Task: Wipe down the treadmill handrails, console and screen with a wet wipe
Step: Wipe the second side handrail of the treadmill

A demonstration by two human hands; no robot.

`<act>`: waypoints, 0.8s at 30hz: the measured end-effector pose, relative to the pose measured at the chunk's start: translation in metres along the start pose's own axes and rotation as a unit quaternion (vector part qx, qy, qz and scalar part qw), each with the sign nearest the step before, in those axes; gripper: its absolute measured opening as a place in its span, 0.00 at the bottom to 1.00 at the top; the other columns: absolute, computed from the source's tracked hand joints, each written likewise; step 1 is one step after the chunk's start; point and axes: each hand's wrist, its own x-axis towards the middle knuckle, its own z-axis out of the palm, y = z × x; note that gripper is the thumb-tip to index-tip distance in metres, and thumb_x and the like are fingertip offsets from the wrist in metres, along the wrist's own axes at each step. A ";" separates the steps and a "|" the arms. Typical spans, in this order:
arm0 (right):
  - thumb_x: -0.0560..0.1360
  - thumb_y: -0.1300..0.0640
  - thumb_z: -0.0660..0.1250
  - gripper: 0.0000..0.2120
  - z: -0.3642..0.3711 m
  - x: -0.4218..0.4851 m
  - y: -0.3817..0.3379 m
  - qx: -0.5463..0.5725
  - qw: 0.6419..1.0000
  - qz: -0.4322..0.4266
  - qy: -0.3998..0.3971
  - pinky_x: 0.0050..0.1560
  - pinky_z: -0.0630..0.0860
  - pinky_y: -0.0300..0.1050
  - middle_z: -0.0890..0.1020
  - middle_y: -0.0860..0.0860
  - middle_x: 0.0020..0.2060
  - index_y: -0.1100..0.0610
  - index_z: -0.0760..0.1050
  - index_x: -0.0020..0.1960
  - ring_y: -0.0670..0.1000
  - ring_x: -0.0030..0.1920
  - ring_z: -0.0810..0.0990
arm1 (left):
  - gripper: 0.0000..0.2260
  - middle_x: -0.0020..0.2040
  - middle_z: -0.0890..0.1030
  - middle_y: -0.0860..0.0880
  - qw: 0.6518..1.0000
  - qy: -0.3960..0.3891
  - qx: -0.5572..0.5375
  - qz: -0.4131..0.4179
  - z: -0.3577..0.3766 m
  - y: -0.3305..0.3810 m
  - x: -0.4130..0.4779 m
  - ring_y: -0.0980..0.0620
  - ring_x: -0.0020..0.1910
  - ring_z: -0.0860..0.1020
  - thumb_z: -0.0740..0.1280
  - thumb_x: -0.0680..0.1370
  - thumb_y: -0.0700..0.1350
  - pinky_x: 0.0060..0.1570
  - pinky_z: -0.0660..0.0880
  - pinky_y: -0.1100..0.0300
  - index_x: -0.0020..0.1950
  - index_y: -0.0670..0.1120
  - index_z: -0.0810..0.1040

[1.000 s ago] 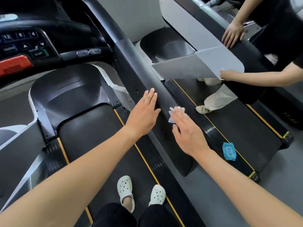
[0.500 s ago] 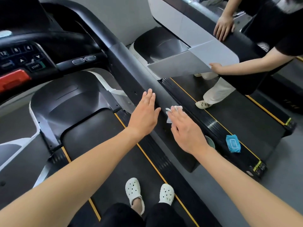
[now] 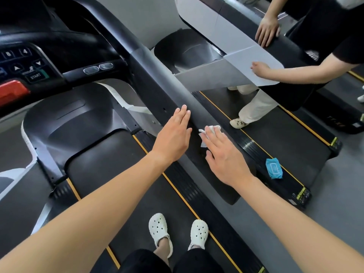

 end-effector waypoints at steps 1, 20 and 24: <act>0.84 0.53 0.57 0.29 0.000 0.008 -0.002 0.008 1.000 0.016 0.005 0.81 0.58 0.53 0.58 0.54 0.82 0.56 0.55 0.83 0.55 0.82 0.53 | 0.26 0.85 0.51 0.45 1.000 0.000 -0.002 0.003 0.000 0.000 -0.001 0.48 0.83 0.51 0.56 0.87 0.48 0.81 0.54 0.52 0.84 0.41 0.54; 0.86 0.51 0.57 0.29 -0.007 0.018 0.017 0.136 0.989 0.057 -0.023 0.81 0.50 0.46 0.53 0.48 0.83 0.52 0.52 0.84 0.50 0.83 0.48 | 0.24 0.84 0.56 0.44 0.999 0.006 0.033 0.005 0.007 0.041 -0.032 0.47 0.83 0.52 0.58 0.86 0.46 0.82 0.54 0.51 0.82 0.40 0.60; 0.86 0.52 0.57 0.29 -0.006 0.012 0.020 0.166 0.984 0.059 -0.023 0.79 0.47 0.44 0.52 0.49 0.83 0.53 0.52 0.84 0.51 0.83 0.47 | 0.24 0.84 0.56 0.44 0.998 -0.001 0.055 0.004 0.006 0.059 -0.040 0.47 0.83 0.52 0.57 0.86 0.45 0.82 0.52 0.52 0.82 0.40 0.59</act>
